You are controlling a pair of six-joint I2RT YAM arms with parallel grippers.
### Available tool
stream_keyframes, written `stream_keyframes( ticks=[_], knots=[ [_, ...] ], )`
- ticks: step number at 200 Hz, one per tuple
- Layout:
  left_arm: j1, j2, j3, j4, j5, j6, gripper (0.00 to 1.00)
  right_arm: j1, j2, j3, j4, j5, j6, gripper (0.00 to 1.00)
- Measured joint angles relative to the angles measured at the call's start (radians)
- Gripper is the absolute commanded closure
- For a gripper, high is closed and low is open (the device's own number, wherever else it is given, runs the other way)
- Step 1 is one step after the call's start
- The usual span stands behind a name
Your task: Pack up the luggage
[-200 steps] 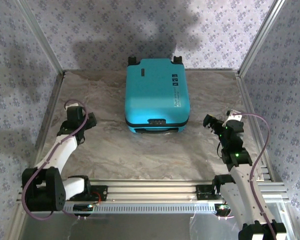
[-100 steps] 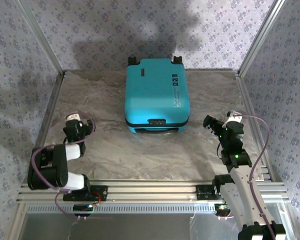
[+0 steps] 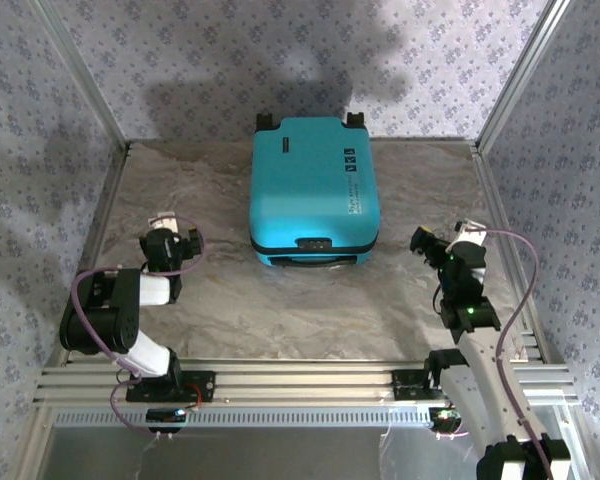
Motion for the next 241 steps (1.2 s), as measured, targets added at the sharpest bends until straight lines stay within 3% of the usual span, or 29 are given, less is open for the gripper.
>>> stream_keyframes(
  ticks=[65,146,192,241],
  knots=[
    [0.000,0.000,0.000,0.005,-0.002,0.002,0.00,0.001,0.166,-0.150,0.316,0.026,-0.203,0.00],
    [0.000,0.000,0.000,0.005,-0.002,0.002,0.00,-0.008,0.423,-0.144,0.535,0.092,-0.258,0.00],
    [0.000,0.000,0.000,0.005,-0.002,0.002,0.00,-0.056,0.843,-0.058,0.745,0.001,-0.291,0.00],
    [0.000,0.000,0.000,0.005,-0.002,0.002,0.00,-0.068,0.859,-0.047,0.786,-0.085,-0.311,0.00]
  ],
)
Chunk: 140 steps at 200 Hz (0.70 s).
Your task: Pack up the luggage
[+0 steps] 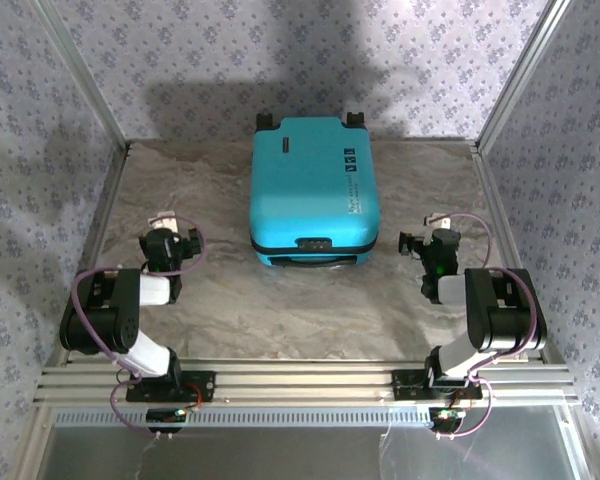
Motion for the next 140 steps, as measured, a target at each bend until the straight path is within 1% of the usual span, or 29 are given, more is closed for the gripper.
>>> stream_keyframes(
  ticks=[48,140],
  knots=[
    [0.000,0.000,0.000,0.000,0.000,0.000,0.00,-0.002,0.000,0.005,0.003,-0.026,0.000,0.00],
    [0.000,0.000,0.000,0.000,0.000,0.000,0.00,-0.002,0.000,0.006,0.003,-0.032,0.000,0.00]
  ],
)
